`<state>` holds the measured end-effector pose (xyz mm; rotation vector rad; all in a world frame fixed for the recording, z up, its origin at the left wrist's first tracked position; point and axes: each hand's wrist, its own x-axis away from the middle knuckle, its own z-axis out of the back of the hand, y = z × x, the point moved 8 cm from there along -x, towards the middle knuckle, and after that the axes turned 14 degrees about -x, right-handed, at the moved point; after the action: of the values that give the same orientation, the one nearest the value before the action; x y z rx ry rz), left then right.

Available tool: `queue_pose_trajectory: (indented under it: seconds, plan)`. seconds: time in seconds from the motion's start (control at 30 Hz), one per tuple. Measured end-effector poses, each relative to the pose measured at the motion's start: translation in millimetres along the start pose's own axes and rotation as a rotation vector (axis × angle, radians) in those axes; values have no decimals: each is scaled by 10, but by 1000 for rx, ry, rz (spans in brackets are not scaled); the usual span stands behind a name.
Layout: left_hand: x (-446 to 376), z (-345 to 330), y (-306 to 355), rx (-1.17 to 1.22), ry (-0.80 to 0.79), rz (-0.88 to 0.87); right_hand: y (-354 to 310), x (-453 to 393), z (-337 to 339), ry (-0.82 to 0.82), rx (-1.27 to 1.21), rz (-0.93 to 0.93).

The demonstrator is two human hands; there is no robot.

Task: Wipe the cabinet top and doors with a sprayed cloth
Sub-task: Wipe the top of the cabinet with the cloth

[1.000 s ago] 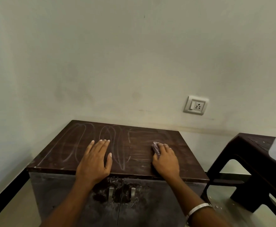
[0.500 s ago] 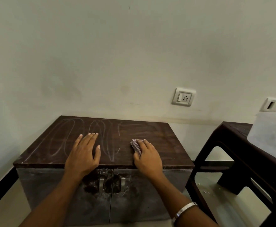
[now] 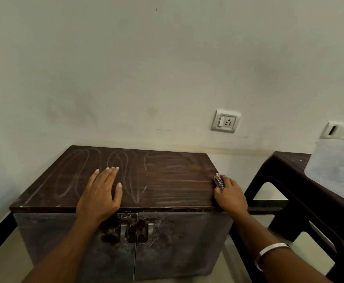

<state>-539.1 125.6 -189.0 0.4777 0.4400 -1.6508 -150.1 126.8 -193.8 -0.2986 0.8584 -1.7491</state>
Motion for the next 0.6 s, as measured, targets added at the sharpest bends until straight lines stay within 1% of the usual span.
queue_pose_trajectory:
  seconds: [0.17, 0.47, 0.6]
  plan:
    - [0, 3, 13, -2, 2, 4, -297, 14, -282, -22, 38, 72]
    - [-6, -2, 12, 10, -1, 4, -1389, 290, -1372, -251, -19, 340]
    - [-2, 12, 15, 15, 8, 8, -1626, 402, -1625, -322, -57, 432]
